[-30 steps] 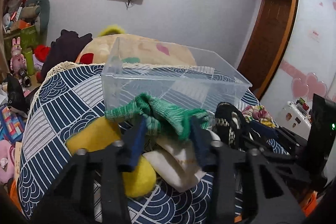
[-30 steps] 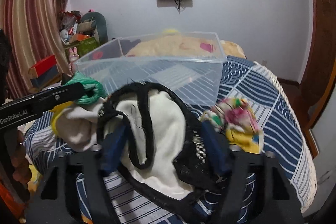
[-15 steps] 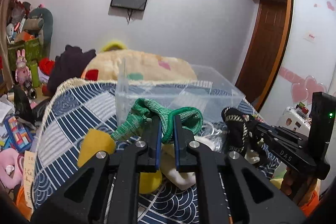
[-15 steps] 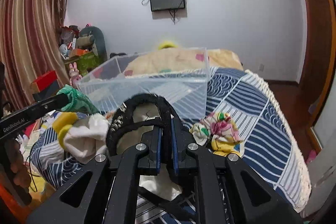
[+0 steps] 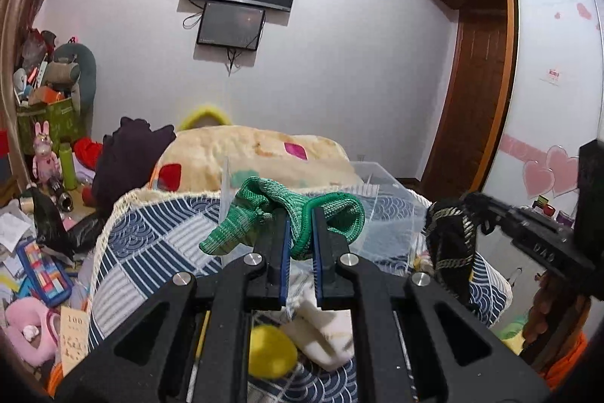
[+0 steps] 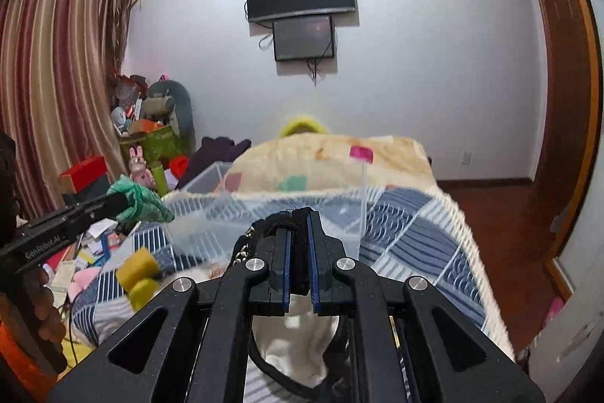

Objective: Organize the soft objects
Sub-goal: 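Drop the green glove into the box with the left tool while the right tool drops the white cloth in, then grasp the yellow sponge with the left tool while the right tool grasps the floral scrunchie, then release the yellow sponge into the box with the left tool while the right tool releases the scrunchie there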

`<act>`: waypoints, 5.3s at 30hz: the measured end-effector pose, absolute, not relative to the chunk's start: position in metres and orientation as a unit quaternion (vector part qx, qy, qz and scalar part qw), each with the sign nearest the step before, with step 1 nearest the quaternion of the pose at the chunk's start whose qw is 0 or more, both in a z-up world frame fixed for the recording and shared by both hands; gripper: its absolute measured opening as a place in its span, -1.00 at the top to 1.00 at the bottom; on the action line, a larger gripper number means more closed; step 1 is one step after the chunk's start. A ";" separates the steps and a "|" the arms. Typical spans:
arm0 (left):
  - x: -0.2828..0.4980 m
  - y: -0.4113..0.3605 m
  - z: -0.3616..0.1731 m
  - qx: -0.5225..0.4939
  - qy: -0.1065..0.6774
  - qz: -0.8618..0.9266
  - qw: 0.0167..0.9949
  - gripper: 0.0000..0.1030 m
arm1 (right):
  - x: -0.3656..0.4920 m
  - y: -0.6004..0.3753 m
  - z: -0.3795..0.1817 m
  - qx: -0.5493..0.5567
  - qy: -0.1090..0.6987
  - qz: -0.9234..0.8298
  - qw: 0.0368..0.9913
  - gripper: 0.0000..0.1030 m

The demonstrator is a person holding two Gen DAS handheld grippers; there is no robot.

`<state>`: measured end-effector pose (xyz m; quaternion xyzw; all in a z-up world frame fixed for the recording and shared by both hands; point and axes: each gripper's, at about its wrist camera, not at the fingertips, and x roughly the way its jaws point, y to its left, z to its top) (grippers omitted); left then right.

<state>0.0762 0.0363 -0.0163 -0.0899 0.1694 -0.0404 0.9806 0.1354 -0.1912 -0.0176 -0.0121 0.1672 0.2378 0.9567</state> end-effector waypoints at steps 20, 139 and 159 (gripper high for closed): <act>0.165 0.044 -0.023 -0.055 0.247 -0.057 0.966 0.82 | 0.206 -0.139 0.029 -0.051 0.132 0.232 0.962 0.87; 0.084 0.062 -0.059 -0.053 0.251 -0.008 0.967 0.37 | 0.157 -0.214 -0.086 -0.040 0.297 0.236 0.924 0.61; 0.128 0.065 -0.024 -0.057 0.231 -0.020 0.971 0.37 | 0.155 -0.179 -0.003 -0.036 0.170 0.266 0.948 0.86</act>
